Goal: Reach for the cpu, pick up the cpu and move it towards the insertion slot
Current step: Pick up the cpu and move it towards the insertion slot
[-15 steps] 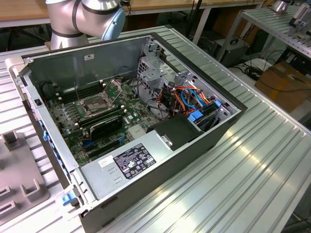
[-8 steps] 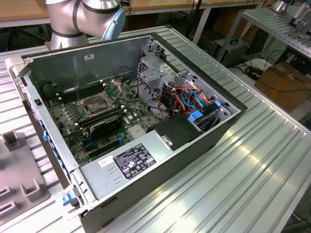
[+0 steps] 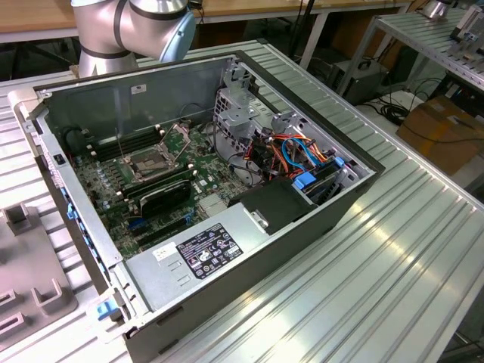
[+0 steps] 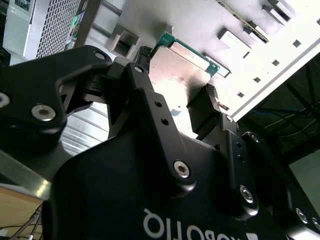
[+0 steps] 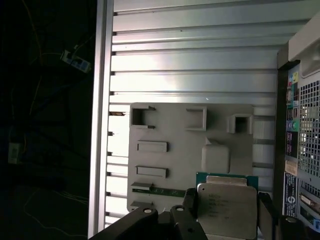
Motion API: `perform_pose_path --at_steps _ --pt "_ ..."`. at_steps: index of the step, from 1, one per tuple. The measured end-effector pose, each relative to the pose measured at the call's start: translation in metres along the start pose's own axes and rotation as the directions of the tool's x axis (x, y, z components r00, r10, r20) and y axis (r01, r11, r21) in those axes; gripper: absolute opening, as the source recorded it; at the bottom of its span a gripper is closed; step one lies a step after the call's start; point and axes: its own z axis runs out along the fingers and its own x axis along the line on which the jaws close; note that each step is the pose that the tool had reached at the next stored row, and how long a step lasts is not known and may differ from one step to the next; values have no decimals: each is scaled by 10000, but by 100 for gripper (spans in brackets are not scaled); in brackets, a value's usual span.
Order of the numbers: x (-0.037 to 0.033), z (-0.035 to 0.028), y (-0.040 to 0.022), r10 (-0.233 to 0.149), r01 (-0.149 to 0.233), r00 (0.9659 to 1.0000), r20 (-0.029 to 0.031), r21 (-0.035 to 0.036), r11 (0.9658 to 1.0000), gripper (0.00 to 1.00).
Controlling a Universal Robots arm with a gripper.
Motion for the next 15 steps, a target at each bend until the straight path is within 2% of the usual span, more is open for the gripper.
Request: perform_pose_path --at_steps 15 --pt "-189 4 -9 0 0 10000 0 0 10000 55"
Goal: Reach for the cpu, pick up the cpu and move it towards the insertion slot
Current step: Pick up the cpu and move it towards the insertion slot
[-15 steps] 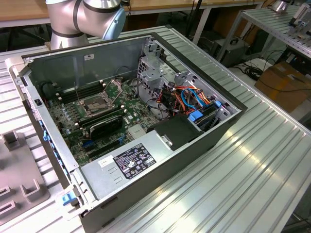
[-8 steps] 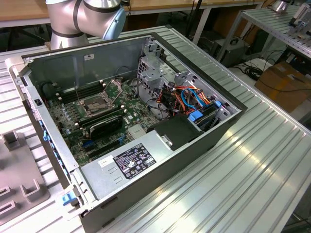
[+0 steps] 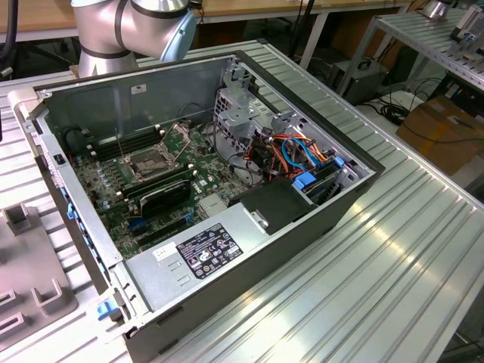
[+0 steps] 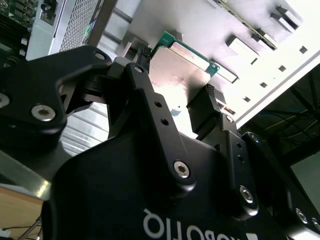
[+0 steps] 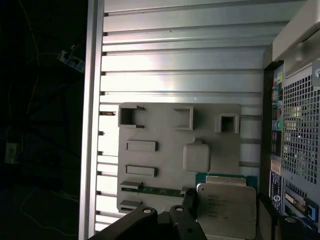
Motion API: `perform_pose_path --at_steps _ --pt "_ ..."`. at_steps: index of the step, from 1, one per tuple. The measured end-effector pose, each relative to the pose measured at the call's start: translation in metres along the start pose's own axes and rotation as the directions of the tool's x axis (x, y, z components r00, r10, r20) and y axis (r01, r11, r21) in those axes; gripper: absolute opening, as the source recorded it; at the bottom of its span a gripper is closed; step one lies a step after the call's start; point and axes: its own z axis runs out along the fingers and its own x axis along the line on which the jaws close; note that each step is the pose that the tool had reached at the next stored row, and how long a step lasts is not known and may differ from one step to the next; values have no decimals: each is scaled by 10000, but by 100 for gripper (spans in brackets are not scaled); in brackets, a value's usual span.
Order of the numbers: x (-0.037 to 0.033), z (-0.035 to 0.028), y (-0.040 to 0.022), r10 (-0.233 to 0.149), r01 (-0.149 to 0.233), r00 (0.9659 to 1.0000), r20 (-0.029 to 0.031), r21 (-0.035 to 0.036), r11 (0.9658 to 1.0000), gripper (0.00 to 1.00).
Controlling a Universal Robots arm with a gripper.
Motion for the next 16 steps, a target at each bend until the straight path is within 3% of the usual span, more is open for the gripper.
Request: perform_pose_path --at_steps 7,16 --pt "-44 1 -2 0 0 10000 -1 0 10000 55" --pt "-182 3 -8 0 0 10000 -15 0 10000 55"
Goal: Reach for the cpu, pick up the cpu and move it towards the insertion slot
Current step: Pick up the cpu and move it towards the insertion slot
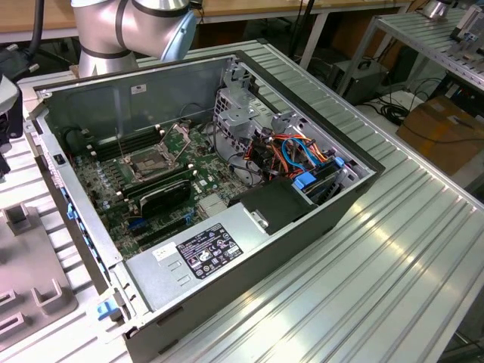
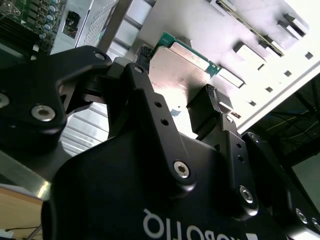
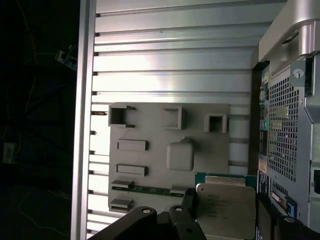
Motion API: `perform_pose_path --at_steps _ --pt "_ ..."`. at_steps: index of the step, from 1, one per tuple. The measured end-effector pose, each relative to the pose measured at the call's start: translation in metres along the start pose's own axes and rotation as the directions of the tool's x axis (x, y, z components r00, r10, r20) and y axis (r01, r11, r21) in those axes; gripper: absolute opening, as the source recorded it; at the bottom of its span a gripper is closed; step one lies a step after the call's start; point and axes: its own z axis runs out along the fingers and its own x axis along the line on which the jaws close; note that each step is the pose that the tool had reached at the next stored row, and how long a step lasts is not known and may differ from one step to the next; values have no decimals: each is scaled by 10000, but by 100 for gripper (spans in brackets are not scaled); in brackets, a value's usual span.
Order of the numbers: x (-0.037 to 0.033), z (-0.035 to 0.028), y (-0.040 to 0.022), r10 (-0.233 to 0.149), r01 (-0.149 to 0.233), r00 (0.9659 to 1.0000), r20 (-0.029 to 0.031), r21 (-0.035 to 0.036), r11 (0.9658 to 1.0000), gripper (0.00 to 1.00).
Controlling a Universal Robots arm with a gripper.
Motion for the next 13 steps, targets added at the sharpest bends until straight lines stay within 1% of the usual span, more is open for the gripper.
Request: perform_pose_path --at_steps 2,9,11,13 --pt "-13 1 -1 0 0 10000 0 0 10000 55" --pt "-146 3 -7 0 0 10000 -4 -1 10000 55" --pt "-200 4 -9 1 -1 10000 -5 0 10000 55" --pt "-225 5 -10 0 0 10000 -4 -1 10000 55"
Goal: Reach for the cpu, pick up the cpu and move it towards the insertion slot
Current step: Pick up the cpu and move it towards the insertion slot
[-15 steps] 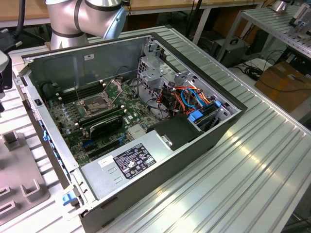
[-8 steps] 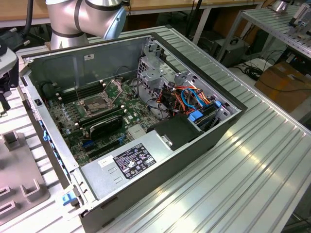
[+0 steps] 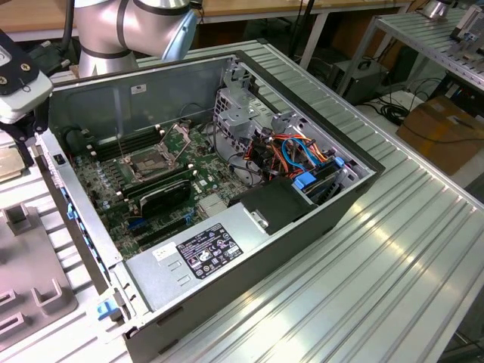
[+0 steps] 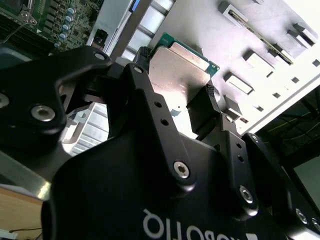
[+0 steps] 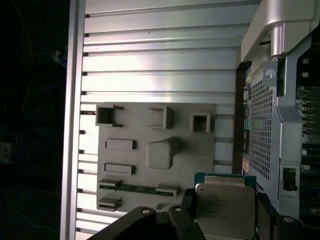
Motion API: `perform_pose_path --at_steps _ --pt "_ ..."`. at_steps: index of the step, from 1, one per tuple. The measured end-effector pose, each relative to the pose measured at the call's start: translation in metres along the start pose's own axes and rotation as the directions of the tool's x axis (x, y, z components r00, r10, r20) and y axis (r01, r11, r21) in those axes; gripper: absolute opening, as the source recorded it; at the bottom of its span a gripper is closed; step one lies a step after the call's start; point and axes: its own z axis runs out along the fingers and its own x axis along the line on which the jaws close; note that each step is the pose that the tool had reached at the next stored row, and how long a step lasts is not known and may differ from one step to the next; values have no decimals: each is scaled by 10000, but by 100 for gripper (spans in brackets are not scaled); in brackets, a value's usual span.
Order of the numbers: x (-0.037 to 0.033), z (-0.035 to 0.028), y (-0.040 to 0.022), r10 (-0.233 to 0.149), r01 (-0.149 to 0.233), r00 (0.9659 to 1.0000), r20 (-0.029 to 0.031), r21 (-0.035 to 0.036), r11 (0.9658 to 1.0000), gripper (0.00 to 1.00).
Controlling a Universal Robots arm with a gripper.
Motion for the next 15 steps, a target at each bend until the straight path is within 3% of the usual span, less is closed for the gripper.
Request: perform_pose_path --at_steps 15 --pt "-112 4 -5 0 0 10000 1 1 10000 55"
